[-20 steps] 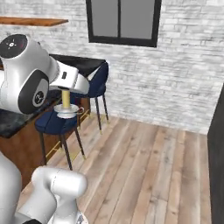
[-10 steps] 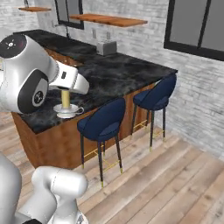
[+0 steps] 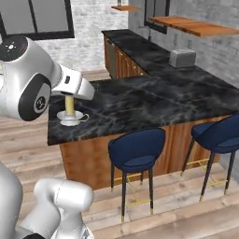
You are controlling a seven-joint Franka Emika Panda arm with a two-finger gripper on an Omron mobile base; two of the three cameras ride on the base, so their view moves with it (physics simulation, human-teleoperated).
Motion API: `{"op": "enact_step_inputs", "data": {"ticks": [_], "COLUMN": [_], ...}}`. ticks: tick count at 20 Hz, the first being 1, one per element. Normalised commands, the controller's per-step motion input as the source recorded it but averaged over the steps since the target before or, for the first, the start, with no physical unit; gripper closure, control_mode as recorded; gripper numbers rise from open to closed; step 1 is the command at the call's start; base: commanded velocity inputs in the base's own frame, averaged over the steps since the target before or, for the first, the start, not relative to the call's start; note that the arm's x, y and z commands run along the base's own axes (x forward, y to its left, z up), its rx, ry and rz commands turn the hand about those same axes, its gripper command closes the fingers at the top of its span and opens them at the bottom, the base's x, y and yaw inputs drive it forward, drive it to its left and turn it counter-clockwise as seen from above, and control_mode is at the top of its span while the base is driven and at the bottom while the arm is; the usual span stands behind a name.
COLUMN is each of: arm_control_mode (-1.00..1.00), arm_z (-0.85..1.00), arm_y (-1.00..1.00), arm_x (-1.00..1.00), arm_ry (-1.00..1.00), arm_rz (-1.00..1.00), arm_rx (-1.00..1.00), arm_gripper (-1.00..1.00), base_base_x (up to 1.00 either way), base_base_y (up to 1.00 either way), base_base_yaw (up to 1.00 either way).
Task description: Get the candle and the wine from the cabinet and move them to the dining counter.
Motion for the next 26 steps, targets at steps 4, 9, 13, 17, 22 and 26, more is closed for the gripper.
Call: {"op": "enact_step_inputs", "data": {"ticks": [4, 9, 13, 17, 22, 26], "arm_control_mode": [1.00, 1.00, 1.00, 1.00, 1.00, 1.00], "arm_z": [0.00, 0.00, 0.00, 0.00, 0.00, 0.00], "arm_y": [0.00, 0.00, 0.00, 0.00, 0.00, 0.00], "arm_x": [0.00, 0.00, 0.00, 0.00, 0.00, 0.00], "arm_ry": [0.00, 0.00, 0.00, 0.00, 0.00, 0.00], "arm_rz": [0.00, 0.00, 0.00, 0.00, 0.00, 0.00], "arm_rx": [0.00, 0.00, 0.00, 0.00, 0.00, 0.00], "arm_gripper": [1.00, 1.00, 1.00, 1.00, 1.00, 1.00], "base_base_x": [0.34, 0.30, 0.17, 0.14, 0.39, 0.40], "base_base_y": [-0.78, -0.84, -0.83, -0.33, -0.01, 0.00], "base_base_yaw": [0.69, 0.65, 0.52, 0.05, 0.00, -0.03]}}
